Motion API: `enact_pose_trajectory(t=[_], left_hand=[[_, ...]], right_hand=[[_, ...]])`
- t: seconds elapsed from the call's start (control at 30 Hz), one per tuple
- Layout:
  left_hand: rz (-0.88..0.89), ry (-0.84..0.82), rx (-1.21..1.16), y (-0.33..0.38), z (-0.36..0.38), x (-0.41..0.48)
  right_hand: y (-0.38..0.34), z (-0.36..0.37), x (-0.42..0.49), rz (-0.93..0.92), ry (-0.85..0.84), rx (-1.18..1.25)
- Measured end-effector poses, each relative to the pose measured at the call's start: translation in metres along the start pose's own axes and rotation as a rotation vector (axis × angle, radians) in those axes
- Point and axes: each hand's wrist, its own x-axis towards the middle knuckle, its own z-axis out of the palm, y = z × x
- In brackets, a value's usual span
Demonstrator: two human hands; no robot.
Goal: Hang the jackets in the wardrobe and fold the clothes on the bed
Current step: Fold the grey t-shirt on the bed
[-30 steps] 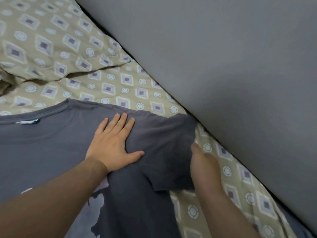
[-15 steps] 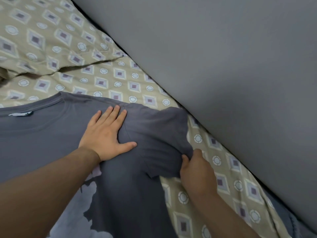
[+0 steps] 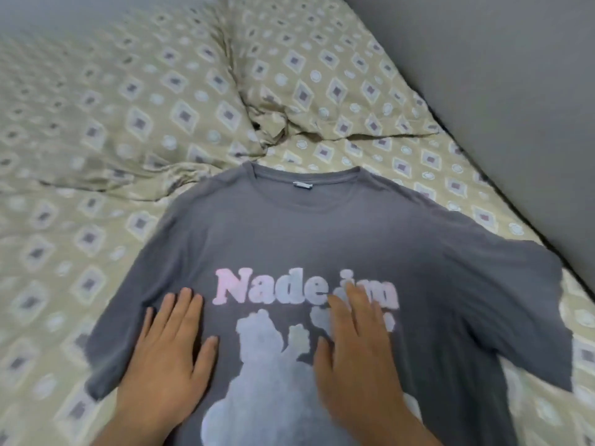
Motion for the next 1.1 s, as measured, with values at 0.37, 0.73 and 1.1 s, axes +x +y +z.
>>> enact_pose_trajectory(t=[0.37,0.73,1.1], left_hand=[[-0.184,0.275,-0.365,-0.044,-0.002,-0.019],[-0.528,-0.252,-0.853,-0.056,-0.062,0.114],[-0.513,-0.609,-1.353,-0.114,-0.091,0.16]], right_hand=[[-0.121,0.123,0.094,-0.241,-0.269,-0.113],[-0.127,0.121,0.096,-0.163,-0.313,-0.199],[-0.127,0.123,0.099,-0.164,-0.303,-0.196]])
